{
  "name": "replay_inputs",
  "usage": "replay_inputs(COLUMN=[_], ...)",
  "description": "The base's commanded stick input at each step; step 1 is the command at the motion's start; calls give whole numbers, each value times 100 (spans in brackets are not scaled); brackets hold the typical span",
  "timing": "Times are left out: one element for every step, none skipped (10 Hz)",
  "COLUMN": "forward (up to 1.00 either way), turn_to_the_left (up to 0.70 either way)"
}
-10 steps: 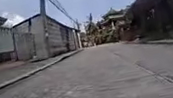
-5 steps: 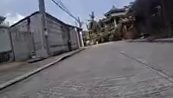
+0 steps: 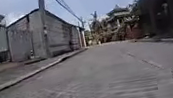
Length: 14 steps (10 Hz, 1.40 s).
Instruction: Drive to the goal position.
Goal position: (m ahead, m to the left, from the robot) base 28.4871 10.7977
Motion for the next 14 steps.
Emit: replay_inputs(forward=[100,100,100,100,100,100,100,100,100,100,100,100,100,100], turn_to_the_left=[-2,0,0,0,0,0,0,0,0,0,0,0,0,0])
